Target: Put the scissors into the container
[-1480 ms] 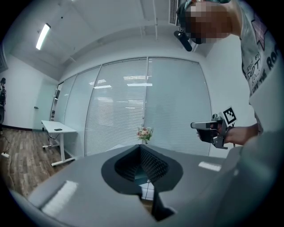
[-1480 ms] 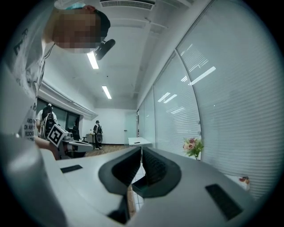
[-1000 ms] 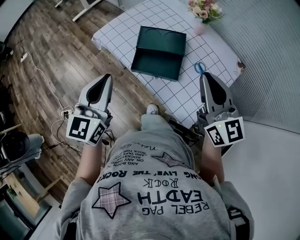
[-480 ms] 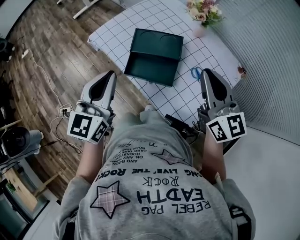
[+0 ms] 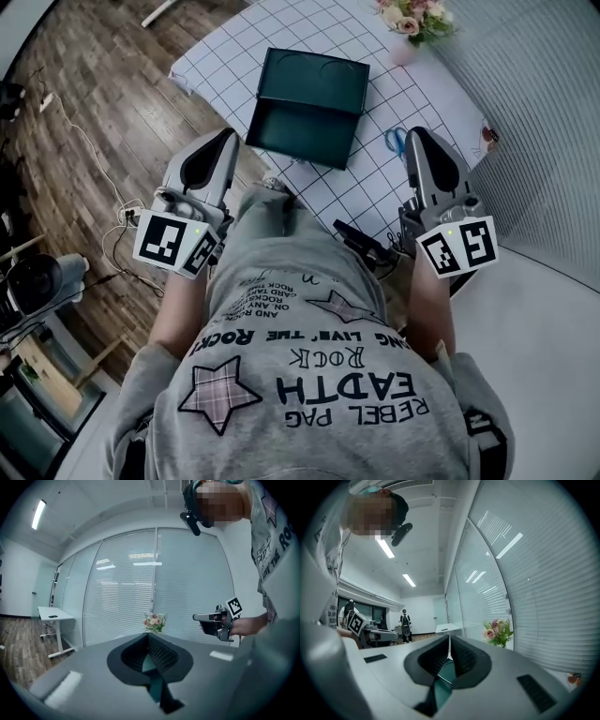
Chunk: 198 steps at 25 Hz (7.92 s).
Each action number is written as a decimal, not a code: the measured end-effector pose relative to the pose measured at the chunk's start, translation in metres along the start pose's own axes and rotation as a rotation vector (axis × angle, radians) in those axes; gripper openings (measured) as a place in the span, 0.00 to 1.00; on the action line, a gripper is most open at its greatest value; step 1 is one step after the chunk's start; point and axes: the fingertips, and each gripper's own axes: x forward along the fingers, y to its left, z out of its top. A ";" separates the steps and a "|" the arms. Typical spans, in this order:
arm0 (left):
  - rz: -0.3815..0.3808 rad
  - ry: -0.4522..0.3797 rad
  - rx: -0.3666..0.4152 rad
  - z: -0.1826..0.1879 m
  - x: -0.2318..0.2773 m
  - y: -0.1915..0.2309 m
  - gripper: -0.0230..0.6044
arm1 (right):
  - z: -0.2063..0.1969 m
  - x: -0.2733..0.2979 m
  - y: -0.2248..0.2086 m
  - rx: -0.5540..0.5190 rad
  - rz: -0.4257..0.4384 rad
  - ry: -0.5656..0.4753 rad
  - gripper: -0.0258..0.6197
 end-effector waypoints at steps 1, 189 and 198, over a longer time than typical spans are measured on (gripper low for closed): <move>-0.013 0.000 0.001 0.001 0.005 0.000 0.04 | 0.001 0.001 -0.002 -0.002 -0.009 0.001 0.07; -0.165 -0.035 0.015 0.021 0.084 0.055 0.04 | 0.027 0.031 -0.055 0.001 -0.245 -0.049 0.16; -0.071 -0.033 0.014 0.019 0.055 0.077 0.04 | 0.021 0.064 -0.031 -0.011 -0.125 -0.027 0.16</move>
